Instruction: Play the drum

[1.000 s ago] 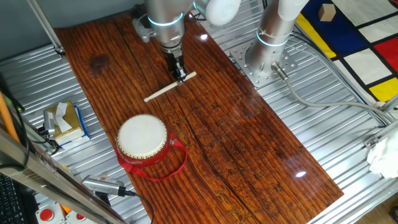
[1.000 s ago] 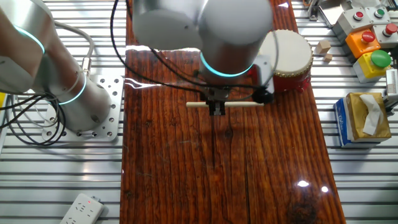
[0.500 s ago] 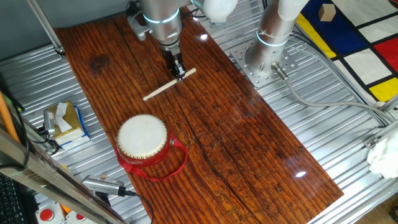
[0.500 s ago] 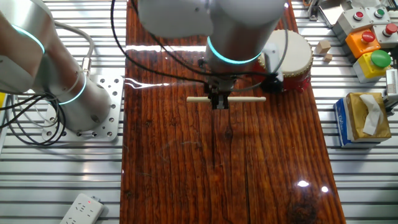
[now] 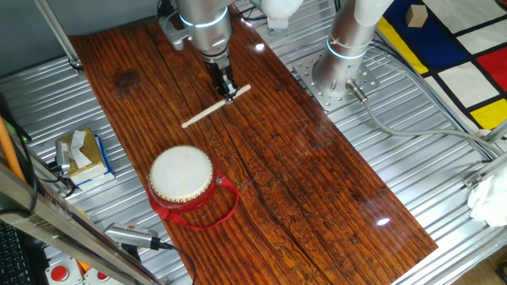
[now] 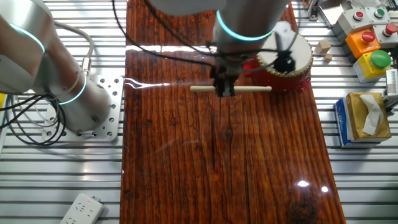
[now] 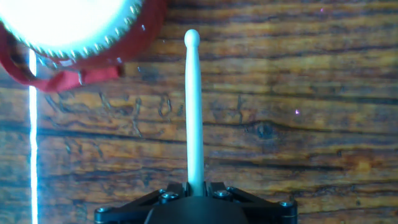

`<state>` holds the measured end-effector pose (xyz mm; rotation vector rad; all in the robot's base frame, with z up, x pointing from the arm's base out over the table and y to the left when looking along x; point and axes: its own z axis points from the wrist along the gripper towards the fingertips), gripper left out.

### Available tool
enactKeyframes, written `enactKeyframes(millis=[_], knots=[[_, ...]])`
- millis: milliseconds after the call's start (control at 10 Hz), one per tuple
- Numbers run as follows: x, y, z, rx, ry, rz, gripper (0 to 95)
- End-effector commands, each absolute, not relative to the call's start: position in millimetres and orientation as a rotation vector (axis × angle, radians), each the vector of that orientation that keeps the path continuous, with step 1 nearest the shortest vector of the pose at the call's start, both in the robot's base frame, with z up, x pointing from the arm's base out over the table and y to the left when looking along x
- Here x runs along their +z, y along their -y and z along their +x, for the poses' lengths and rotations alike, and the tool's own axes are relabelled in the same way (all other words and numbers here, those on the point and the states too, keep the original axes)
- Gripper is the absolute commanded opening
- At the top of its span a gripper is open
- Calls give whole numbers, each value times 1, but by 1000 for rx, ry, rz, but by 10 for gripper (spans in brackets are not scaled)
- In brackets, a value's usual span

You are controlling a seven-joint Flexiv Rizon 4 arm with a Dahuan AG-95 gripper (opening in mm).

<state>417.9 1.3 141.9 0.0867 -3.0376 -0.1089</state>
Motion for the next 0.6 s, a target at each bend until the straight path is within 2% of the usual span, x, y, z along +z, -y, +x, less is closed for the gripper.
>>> enactKeyframes(millis=[100, 600], knots=[[156, -7, 433, -107, 3011, 86, 0], [185, -44, 471, -69, 2985, 57, 0]])
